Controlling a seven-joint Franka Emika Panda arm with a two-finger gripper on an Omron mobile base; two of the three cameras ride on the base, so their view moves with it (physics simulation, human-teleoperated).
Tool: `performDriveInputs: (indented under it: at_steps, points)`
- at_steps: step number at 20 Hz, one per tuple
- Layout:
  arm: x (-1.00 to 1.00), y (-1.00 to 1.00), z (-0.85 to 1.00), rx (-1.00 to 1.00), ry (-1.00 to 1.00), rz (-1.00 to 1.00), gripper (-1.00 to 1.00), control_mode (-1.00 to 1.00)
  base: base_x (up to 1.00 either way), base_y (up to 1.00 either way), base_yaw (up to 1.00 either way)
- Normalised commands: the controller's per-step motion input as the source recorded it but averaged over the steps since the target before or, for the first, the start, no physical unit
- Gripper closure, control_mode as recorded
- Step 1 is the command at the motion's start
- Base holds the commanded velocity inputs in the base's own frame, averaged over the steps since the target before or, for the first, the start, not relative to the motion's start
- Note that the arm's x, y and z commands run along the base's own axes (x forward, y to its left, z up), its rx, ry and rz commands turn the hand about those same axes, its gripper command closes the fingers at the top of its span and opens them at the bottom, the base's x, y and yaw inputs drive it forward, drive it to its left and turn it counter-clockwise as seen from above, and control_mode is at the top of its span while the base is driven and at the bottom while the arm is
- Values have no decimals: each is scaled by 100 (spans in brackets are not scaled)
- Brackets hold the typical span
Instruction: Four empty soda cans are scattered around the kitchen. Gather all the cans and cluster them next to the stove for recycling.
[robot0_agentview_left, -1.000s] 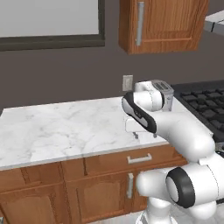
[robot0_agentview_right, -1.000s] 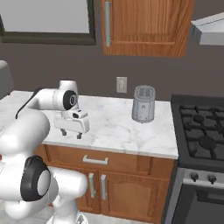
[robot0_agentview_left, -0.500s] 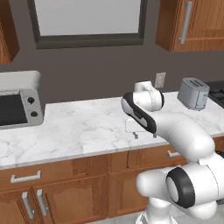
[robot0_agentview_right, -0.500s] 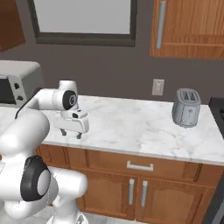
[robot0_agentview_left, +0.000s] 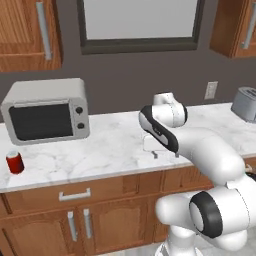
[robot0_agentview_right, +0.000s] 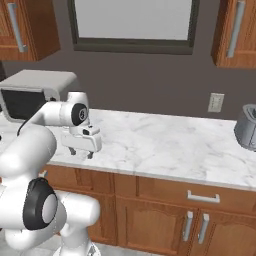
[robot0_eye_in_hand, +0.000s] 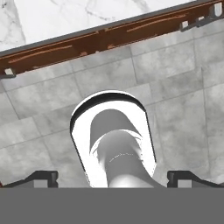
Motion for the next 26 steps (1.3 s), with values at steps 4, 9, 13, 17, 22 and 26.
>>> performDriveInputs:
  at_steps: [4,9,13,17,22,26]
  points:
    - [0,0,0,0,0,0,-100,100,29,62,6]
    - [0,0,0,0,0,0,-100,100,41,48,6]
    - [0,0,0,0,0,0,-100,100,43,39,6]
    - [0,0,0,0,0,0,-100,100,31,38,7]
    - [0,0,0,0,0,0,-100,100,4,44,8]
    - [0,0,0,0,0,0,-100,100,17,45,22]
